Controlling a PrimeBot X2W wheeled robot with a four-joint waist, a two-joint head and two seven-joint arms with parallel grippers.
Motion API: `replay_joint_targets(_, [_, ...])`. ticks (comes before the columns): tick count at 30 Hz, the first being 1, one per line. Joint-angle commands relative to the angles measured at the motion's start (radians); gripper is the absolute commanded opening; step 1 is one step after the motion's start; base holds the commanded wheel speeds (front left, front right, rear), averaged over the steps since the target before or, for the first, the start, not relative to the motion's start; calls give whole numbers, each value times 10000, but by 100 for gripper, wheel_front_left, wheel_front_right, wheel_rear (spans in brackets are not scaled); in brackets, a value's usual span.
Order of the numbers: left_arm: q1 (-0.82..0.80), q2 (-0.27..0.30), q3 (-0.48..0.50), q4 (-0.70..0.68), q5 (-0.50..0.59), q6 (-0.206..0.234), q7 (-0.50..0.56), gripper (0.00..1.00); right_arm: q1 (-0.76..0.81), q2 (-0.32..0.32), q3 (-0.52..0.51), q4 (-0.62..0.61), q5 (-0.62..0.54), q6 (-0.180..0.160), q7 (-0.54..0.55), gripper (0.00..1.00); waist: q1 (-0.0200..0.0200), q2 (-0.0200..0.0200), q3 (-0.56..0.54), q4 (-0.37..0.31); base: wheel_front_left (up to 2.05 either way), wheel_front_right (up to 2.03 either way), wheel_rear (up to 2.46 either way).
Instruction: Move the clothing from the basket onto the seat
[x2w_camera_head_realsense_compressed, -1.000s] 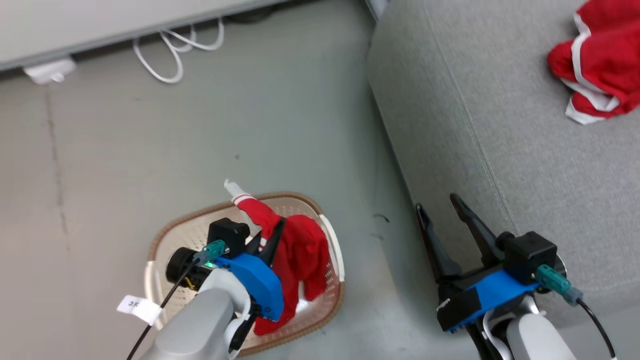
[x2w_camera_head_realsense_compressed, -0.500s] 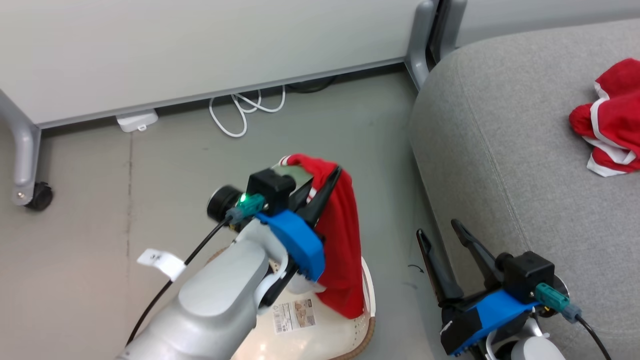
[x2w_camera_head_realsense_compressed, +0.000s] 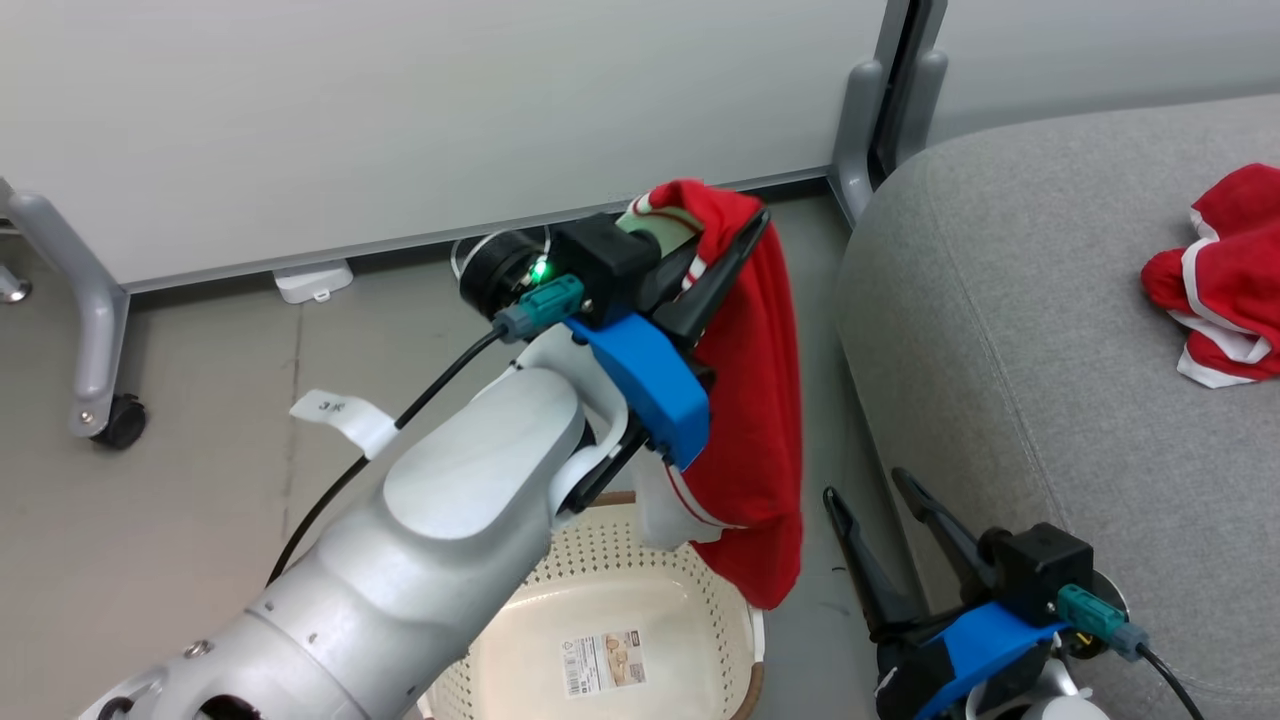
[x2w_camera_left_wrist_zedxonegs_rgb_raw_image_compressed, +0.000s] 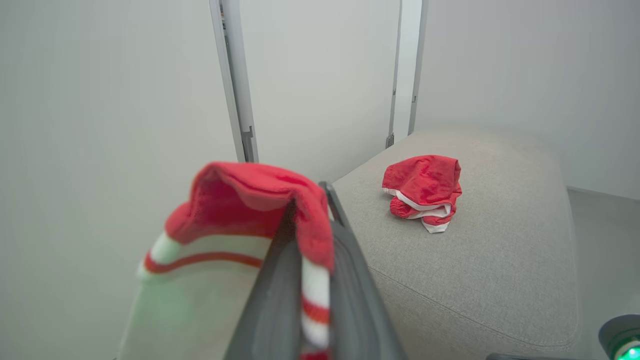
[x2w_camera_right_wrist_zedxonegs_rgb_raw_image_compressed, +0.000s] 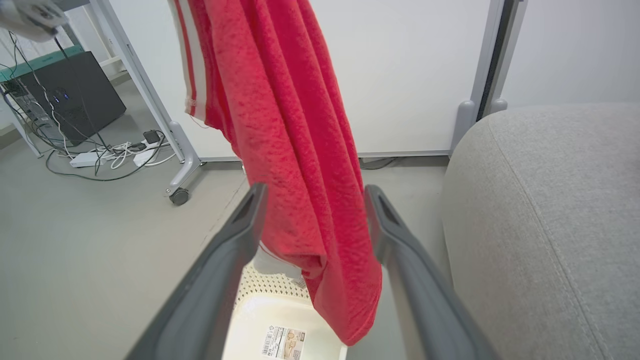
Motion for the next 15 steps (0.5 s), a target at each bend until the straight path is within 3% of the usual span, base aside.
replay_joint_targets(1, [-233,-62,24,-1,-74,-21,-37,0,146,-8,3,-42,40,5,26,100,1,-1,-71,24,0,0,0])
replay_joint_targets(15, [-462,-340,-236,421,-356,-20,-95,0,-53,-8,337,-162,-138,5,254,100,1,-1,-200,17,0,0,0])
